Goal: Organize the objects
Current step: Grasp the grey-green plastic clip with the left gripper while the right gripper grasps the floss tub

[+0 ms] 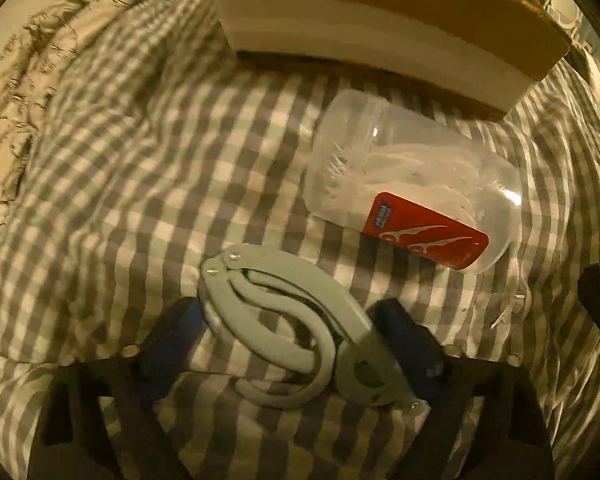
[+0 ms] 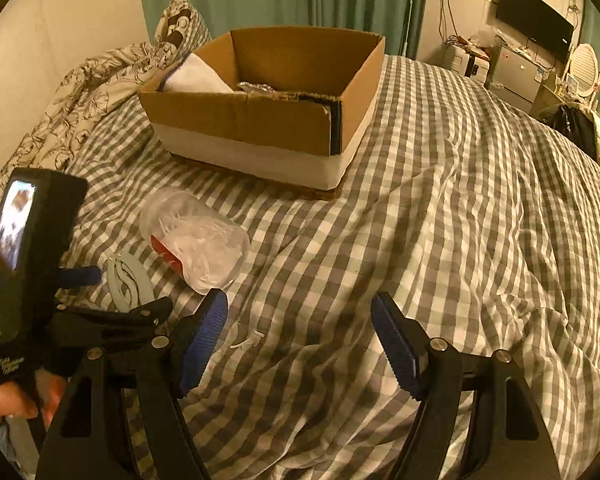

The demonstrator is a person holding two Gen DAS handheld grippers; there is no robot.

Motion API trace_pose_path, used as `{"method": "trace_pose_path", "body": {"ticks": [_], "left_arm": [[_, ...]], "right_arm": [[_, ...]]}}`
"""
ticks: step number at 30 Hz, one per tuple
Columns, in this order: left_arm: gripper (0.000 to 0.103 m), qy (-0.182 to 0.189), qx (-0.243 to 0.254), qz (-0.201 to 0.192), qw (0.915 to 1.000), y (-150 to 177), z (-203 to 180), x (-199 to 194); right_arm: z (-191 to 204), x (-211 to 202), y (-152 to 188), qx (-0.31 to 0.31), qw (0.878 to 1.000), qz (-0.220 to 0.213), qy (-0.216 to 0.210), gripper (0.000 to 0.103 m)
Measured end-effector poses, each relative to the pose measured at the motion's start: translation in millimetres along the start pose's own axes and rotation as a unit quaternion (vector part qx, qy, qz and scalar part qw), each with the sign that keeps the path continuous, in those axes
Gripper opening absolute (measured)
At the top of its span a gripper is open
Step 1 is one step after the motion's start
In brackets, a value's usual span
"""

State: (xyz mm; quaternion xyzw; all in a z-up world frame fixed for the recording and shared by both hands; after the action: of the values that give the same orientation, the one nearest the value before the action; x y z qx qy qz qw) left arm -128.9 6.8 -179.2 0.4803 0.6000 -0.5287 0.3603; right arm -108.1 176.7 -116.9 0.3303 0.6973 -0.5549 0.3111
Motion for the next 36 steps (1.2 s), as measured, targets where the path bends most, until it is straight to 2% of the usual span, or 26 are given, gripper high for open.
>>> {"method": "trace_pose_path", "body": {"ticks": [1, 3, 5, 6, 7, 8, 13, 14, 15, 17, 21, 24, 31, 36], "left_arm": [[0.083, 0.002, 0.003, -0.003, 1.0000, 1, -1, -1], [0.068, 0.008, 0.006, -0.012, 0.9999, 4, -2, -7], [0.064, 0.023, 0.003, -0.026, 0.9994, 9, -1, -16], [0.058, 0.032, 0.000, -0.033, 0.9989, 11, 0, -21], [0.050, 0.041, -0.001, -0.043, 0.9982, 13, 1, -28], [0.023, 0.060, 0.002, -0.050, 0.9969, 15, 1, -34], [0.022, 0.072, 0.023, -0.068, 0.9948, 20, -3, -54], [0.021, 0.075, 0.021, -0.070, 0.9945, 19, -2, -57], [0.014, 0.077, 0.020, -0.075, 0.9940, 17, -1, -61], [0.012, 0.076, 0.022, -0.087, 0.9930, 12, 6, -69], [0.012, 0.083, 0.006, -0.104, 0.9911, -3, 22, -77], [0.012, 0.081, -0.001, -0.111, 0.9906, -12, 31, -78], [0.012, 0.068, -0.010, -0.102, 0.9924, -24, 49, -65], [0.012, 0.070, -0.009, -0.090, 0.9934, -26, 53, -52]], "right_arm": [[0, 1, 0, 0.000, 1.000, 0.002, 0.002, 0.074], [-1, 1, -1, 0.002, 1.000, 0.002, 0.001, 0.074], [-2, 0, -1, 0.005, 1.000, -0.002, -0.004, 0.074], [-2, -1, -1, 0.006, 1.000, -0.003, -0.007, 0.074], [-2, -2, -1, 0.005, 1.000, -0.005, -0.011, 0.074], [-1, -3, -1, 0.003, 1.000, -0.007, -0.015, 0.074], [9, -7, -6, -0.018, 0.999, -0.019, -0.025, 0.074], [12, -7, -8, -0.024, 0.999, -0.022, -0.026, 0.074], [16, -8, -9, -0.032, 0.999, -0.027, -0.029, 0.075], [24, -10, -14, -0.054, 0.997, -0.040, -0.033, 0.076], [43, -10, -29, -0.096, 0.992, -0.066, -0.048, 0.078], [66, -1, -38, -0.142, 0.985, -0.070, -0.063, 0.078], [106, 37, -46, -0.193, 0.977, -0.039, -0.080, 0.078], [114, 59, -45, -0.189, 0.978, -0.008, -0.087, 0.078]]}}
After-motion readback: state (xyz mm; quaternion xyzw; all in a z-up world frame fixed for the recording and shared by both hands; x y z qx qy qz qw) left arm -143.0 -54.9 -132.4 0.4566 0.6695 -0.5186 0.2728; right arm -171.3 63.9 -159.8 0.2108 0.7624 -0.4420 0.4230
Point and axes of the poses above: each gripper's, at about its wrist camera, not at the fingertips, and x roughly the way its jaws point, z to its left, y to its underside, the point moved 2 cm from there along x, roughly the way its jaws point, and after that the axes turned 13 degrees about y, right-handed, at the moved point
